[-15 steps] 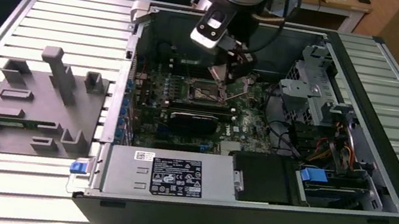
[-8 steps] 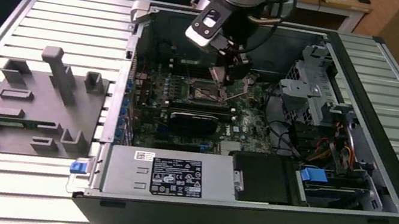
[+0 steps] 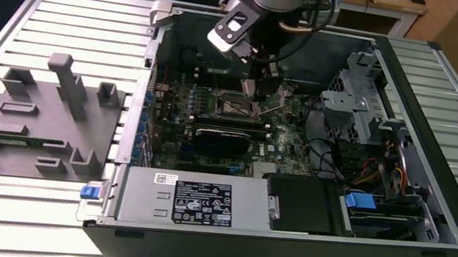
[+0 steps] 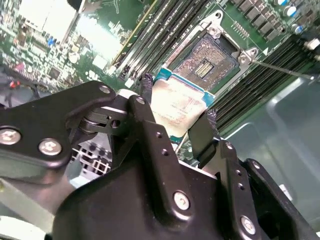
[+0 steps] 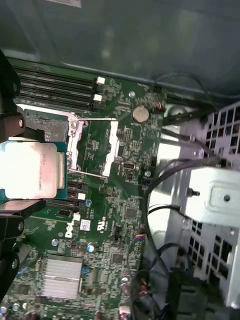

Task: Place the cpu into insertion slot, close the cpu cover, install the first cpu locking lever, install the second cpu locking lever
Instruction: 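Place the cpu into insertion slot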

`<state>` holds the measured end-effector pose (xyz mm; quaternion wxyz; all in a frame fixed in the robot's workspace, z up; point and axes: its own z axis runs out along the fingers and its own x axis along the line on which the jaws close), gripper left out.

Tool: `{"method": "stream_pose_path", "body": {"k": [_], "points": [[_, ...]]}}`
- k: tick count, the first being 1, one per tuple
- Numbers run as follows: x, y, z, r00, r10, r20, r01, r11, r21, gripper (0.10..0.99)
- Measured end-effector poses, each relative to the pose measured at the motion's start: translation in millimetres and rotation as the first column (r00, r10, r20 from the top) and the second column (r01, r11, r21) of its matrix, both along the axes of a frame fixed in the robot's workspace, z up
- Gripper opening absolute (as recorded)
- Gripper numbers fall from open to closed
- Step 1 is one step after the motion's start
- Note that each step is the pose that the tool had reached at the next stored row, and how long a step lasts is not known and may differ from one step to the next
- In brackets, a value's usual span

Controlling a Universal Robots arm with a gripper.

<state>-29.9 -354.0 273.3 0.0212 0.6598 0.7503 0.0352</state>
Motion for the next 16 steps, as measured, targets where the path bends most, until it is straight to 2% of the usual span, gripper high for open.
{"method": "stream_pose_path", "body": {"k": [6,16], "points": [[-3.3,1.6,-4.6,0.9989,-0.046,0.0000,0.046,0.9989,0.000,0.537],[-8.6,8.3,-15.0,0.9958,-0.092,0.0000,0.092,0.9958,0.000,0.537]]}}
